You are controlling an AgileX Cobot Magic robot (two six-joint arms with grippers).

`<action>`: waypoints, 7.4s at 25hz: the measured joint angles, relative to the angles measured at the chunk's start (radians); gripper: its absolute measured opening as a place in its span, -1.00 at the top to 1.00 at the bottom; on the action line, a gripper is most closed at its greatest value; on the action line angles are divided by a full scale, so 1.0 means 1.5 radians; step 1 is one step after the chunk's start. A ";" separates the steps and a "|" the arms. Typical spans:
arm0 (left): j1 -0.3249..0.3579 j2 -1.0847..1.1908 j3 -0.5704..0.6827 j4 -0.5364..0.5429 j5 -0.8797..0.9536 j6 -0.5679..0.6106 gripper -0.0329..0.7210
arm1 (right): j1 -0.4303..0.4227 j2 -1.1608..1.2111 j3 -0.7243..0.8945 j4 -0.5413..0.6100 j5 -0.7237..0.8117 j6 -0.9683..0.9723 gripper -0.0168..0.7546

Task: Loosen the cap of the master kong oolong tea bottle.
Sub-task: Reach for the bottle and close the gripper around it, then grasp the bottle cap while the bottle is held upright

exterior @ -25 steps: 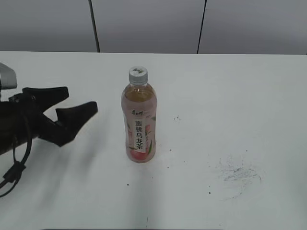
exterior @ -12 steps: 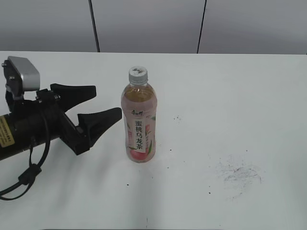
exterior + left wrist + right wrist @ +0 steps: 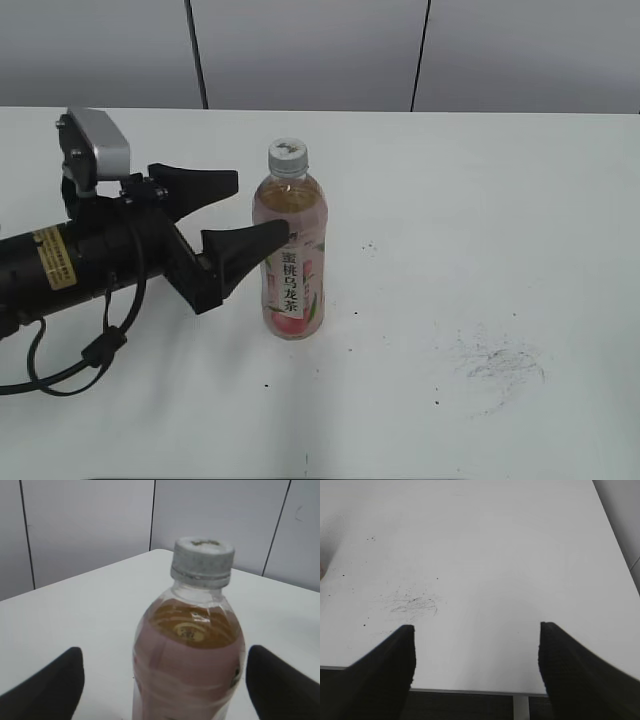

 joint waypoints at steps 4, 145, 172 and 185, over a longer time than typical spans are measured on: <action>-0.017 0.030 -0.029 0.001 0.000 0.000 -0.65 | 0.000 0.000 0.000 -0.001 0.000 0.000 -0.53; -0.067 0.122 -0.132 0.003 -0.004 -0.004 -0.27 | 0.468 1.316 -0.922 -0.003 0.077 0.147 -0.16; -0.067 0.122 -0.132 0.003 -0.004 -0.004 -0.27 | 0.468 1.316 -0.896 -0.003 0.077 0.135 -0.12; -0.067 0.122 -0.132 0.003 -0.004 -0.004 -0.27 | 0.468 1.316 -0.896 0.001 0.077 0.135 -0.12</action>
